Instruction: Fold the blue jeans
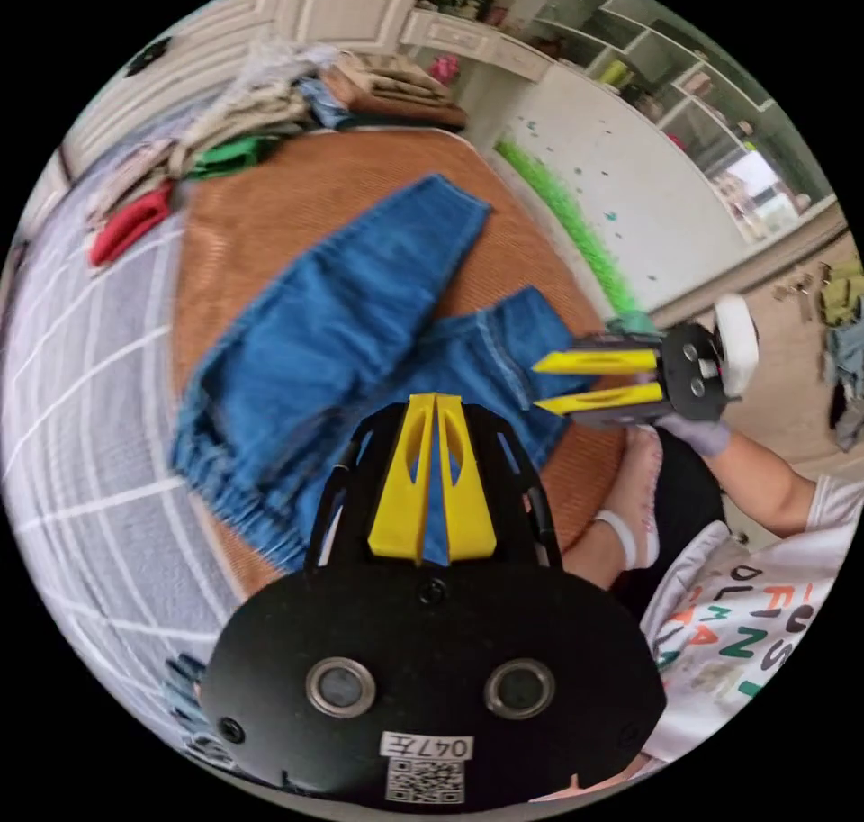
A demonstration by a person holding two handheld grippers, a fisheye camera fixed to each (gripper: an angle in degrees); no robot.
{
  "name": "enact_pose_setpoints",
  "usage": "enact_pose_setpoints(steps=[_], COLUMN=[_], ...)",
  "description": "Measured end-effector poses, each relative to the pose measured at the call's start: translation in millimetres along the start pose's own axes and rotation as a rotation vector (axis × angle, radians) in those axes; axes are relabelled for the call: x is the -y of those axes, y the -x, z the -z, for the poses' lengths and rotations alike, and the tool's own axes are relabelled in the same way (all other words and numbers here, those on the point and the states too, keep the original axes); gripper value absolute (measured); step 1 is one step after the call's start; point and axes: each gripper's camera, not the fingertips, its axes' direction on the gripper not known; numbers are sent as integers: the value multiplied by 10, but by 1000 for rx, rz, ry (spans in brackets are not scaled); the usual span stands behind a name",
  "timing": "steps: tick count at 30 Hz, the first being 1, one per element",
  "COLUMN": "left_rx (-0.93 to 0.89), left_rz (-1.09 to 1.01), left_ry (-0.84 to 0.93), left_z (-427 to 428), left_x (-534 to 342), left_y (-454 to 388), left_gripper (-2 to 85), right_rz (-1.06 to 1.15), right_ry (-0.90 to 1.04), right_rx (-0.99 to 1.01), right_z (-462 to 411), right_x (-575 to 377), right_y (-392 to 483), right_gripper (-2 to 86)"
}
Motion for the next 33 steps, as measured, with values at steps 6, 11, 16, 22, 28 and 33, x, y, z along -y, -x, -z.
enact_pose_setpoints(steps=[6,11,16,22,28,33], left_rx=[-38,-217,-162,-114,-153,-155], left_rz=[306,420,361,333,351,353], left_ry=[-28,-213,-178,-95,-150,-131], left_z=[209,426,459,346,443,428], left_x=[-675,-988,-951,-936,-1012,-1044], left_y=[953,1268,1146,1117,1207,1270], left_gripper=[-8,-9,-8,-8,-8,-8], right_rz=[-10,75,144,52,43,32], right_ry=[47,-32,31,26,-162,-25], right_rx=[-22,70,130,112,168,197], right_z=[-145,171,51,-9,261,-65], right_x=[-61,-137,-213,-223,-111,7], right_y=[49,42,111,72,97,198], right_gripper=[2,6,1,0,0,0])
